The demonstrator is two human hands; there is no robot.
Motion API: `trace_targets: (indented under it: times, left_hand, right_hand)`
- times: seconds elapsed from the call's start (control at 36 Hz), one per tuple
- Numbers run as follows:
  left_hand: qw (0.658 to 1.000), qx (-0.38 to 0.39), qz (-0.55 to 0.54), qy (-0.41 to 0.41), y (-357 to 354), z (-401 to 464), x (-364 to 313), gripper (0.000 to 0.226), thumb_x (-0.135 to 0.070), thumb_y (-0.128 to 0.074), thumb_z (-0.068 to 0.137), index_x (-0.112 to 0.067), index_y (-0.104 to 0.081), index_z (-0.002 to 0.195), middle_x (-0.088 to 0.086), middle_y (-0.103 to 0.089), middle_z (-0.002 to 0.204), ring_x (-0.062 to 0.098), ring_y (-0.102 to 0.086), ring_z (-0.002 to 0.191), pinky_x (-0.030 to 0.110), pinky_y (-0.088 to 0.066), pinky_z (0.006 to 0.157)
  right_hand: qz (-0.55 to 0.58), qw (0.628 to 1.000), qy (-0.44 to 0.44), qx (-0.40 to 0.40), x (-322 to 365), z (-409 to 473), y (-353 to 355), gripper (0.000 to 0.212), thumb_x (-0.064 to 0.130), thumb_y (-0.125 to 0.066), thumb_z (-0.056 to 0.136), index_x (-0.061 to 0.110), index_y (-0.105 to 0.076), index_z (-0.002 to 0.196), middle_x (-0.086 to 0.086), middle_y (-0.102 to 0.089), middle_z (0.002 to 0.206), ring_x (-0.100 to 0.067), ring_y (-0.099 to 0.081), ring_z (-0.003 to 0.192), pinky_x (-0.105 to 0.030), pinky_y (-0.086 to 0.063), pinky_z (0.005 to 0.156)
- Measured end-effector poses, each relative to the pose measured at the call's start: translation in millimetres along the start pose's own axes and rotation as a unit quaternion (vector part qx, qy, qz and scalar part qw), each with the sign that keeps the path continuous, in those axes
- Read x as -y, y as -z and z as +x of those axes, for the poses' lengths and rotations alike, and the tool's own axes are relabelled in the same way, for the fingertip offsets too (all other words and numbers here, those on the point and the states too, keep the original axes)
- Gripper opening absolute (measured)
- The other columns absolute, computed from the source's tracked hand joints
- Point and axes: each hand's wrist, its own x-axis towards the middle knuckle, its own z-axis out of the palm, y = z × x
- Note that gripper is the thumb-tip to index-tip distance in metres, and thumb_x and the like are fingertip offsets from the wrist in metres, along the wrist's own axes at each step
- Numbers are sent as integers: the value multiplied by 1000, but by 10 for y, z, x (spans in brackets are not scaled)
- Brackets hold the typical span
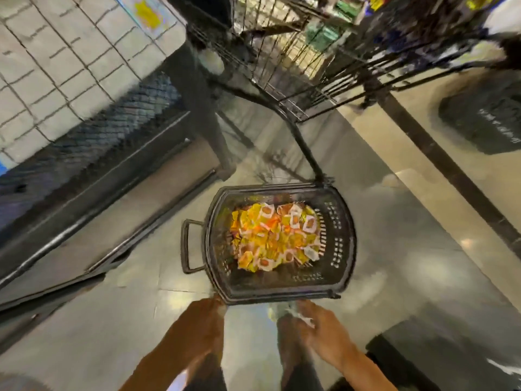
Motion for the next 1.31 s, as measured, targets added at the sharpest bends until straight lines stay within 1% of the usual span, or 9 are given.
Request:
trace_targets:
  times: [0.17,0.36,0.53,0.61,0.69,0.83,1.06,1.19,1.31]
  left_hand:
    - [998,-22,-56,-30,-565,1008,74,59,-59,-35,93,-33,-49,144,-9,-39,152,7,-44,138,14,-28,113]
    - [999,-41,-8,-34,-990,2336,164,46,-29,-54,99,-26,-46,145,-3,-50,146,17,-47,133,22,-32,110]
    - [1000,-22,-6,-21,-1239,3126,471,53,-28,-49,102,-31,-31,152,-7,-19,163,20,-31,145,31,-28,117]
    - [999,-18,9,-30,-1313,3336,608,58,-29,-48,102,-34,-23,155,-14,-1,165,17,-8,151,34,-18,123]
    - [998,-33,15,-42,-1362,3482,681,60,-31,-50,101,-39,-21,152,-16,-2,163,16,-12,150,39,-27,121]
    - [996,-62,31,-53,-1434,3621,698,58,-29,-55,99,-32,-26,150,-10,-12,158,17,-16,145,36,-31,117]
    - [995,-75,-8,-71,-1461,3540,737,67,-29,-59,96,-39,-22,150,-16,-7,156,11,-19,143,32,-41,110]
    - [984,-110,-107,-95,-1383,3369,651,72,-21,-63,93,-59,-18,135,-27,-8,148,-13,-20,113,12,-42,73]
    - [974,-84,-209,-17,-1299,3287,551,48,-29,-60,96,-42,-36,136,-14,-27,148,11,-43,128,34,-51,93]
  right_hand:
    - [-32,999,13,29,-445,1142,-29,38,24,-58,102,21,-57,140,4,-64,135,-6,-58,121,-8,-40,95]
    - [62,998,-13,2,-853,2441,-203,35,8,-65,97,9,-61,132,-7,-70,123,-18,-66,114,-25,-51,96]
    - [139,987,-61,46,-1232,3419,-552,48,5,-73,91,13,-55,134,-11,-62,136,-25,-60,122,-43,-45,111]
    - [155,983,-70,74,-1251,3727,-721,60,31,-86,81,27,-59,134,8,-68,131,-12,-59,126,-38,-45,112]
    - [149,985,-64,63,-1144,3871,-898,43,49,-91,69,54,-67,103,43,-67,97,24,-58,95,-2,-43,80]
    - [271,960,-44,-50,-1115,4015,-1196,50,14,-96,64,37,-62,92,42,-67,77,24,-61,80,5,-41,65]
    - [379,923,-68,-13,-1041,3797,-922,37,8,-91,69,35,-77,91,15,-78,87,1,-74,79,-15,-56,55]
    - [430,897,-93,-36,-843,3481,-645,57,3,-88,73,35,-64,114,11,-78,99,-10,-75,92,-22,-57,53]
    - [472,876,-92,-43,-624,3141,-479,56,3,-84,79,36,-63,119,7,-75,113,-8,-71,98,-21,-57,57]
